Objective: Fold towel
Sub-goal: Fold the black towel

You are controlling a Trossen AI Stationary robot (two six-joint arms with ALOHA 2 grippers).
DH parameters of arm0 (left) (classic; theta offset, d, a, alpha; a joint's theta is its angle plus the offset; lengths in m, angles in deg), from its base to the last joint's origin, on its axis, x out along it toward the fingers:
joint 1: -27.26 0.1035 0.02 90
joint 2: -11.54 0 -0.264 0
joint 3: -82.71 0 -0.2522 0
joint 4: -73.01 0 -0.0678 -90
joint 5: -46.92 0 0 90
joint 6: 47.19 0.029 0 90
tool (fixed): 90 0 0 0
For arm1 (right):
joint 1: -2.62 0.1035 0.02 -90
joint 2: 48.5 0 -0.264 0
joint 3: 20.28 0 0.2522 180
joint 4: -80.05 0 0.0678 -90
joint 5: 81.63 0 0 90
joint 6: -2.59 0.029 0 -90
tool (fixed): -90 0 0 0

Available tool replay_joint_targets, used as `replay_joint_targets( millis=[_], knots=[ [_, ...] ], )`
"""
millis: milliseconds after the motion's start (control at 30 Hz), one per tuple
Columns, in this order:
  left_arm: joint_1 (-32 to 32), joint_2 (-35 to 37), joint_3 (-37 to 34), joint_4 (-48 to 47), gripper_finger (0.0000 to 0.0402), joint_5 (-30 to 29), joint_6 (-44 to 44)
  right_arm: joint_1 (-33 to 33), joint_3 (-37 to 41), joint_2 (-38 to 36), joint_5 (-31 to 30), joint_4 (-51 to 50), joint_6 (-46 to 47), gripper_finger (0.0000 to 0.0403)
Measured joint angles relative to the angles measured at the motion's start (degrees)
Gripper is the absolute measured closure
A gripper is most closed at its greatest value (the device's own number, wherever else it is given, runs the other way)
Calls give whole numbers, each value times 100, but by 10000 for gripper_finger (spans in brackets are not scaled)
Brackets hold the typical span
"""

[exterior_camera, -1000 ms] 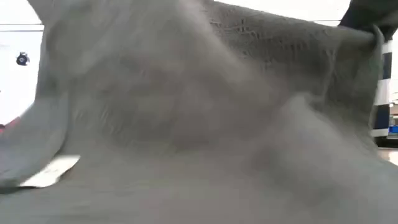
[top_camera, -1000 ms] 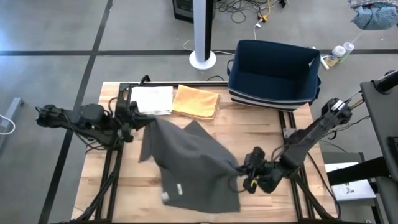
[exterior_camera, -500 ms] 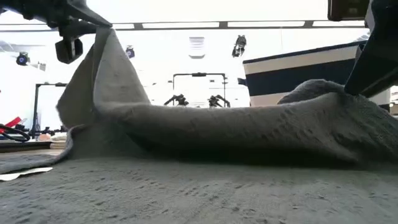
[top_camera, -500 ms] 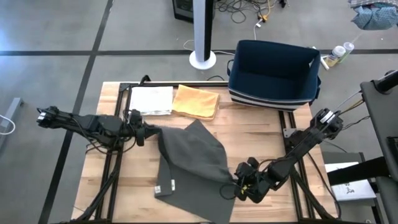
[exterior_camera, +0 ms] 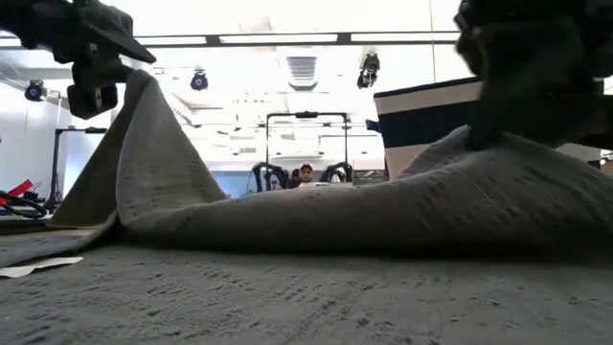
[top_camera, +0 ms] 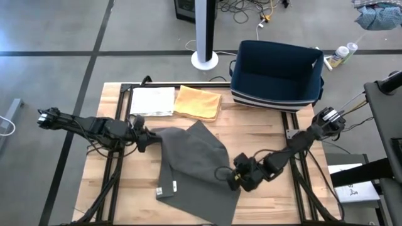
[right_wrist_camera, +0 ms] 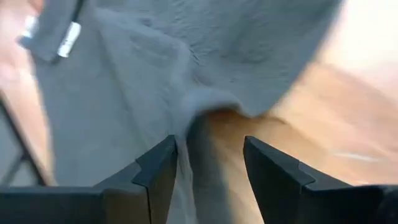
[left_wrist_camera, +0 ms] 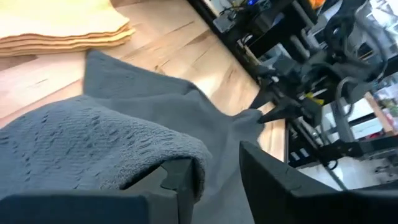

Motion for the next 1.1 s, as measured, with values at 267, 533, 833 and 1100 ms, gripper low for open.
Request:
replay_joint_targets(
  millis=[267,533,833,1100],
  knots=[
    [0,35,2,-627,264,1,103,-404,0,0,559,994,-108,233],
    [0,193,2,-1164,260,-14,237,-425,-1,66,1088,1093,469,252],
    [0,201,-13,-1298,261,-46,336,-446,0,579,1310,1696,931,285],
    [0,336,-13,-1515,256,51,336,-593,0,384,652,2221,103,379]
  ],
)
